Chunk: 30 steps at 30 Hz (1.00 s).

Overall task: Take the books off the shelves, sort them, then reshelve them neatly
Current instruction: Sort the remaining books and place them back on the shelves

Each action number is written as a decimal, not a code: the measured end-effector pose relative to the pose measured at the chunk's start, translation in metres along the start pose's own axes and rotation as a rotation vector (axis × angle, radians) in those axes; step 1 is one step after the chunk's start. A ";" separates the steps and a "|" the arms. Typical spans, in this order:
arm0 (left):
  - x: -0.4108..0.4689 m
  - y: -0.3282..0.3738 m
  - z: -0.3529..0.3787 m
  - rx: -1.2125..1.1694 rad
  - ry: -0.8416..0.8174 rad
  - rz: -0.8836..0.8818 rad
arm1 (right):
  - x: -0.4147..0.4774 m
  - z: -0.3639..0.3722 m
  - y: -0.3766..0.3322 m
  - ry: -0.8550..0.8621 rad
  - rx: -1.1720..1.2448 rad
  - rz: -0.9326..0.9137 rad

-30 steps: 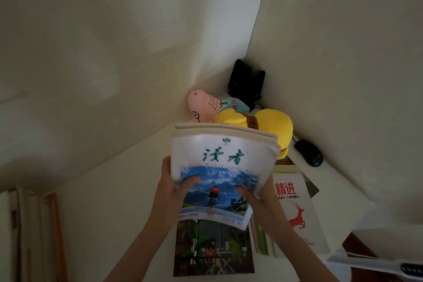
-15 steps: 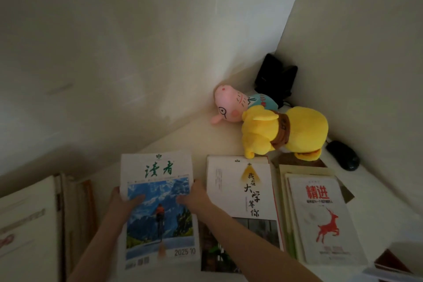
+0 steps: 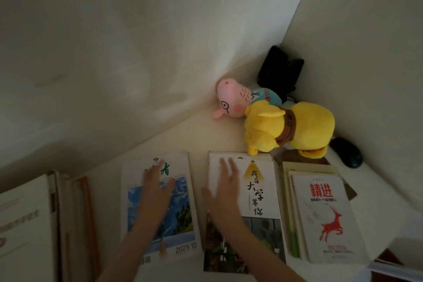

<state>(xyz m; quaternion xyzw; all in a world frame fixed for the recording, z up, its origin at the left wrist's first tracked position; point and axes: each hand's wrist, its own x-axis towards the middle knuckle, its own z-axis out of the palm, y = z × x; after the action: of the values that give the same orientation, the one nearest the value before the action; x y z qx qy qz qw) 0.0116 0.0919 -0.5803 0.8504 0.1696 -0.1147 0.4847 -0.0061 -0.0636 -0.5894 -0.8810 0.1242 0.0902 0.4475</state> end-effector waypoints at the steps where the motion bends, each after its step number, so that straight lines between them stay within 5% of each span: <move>1: -0.012 0.011 0.019 -0.055 -0.113 -0.005 | 0.001 -0.017 0.016 0.089 -0.073 0.023; 5: -0.040 0.022 0.088 -0.022 -0.419 -0.065 | 0.000 -0.068 0.069 0.203 -0.137 0.308; 11: -0.025 0.016 0.102 -0.055 -0.373 -0.171 | -0.010 -0.079 0.092 0.085 -0.064 0.406; 23: -0.042 0.024 0.117 0.155 -0.203 -0.118 | -0.014 -0.081 0.108 0.077 0.037 0.416; 30: -0.038 0.015 0.116 -0.069 -0.188 -0.106 | -0.014 -0.078 0.119 0.068 0.070 0.406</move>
<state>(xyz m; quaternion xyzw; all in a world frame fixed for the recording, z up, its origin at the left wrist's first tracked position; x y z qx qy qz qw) -0.0207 -0.0217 -0.6134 0.8086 0.1719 -0.2133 0.5207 -0.0516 -0.1932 -0.6313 -0.8245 0.3171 0.1445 0.4459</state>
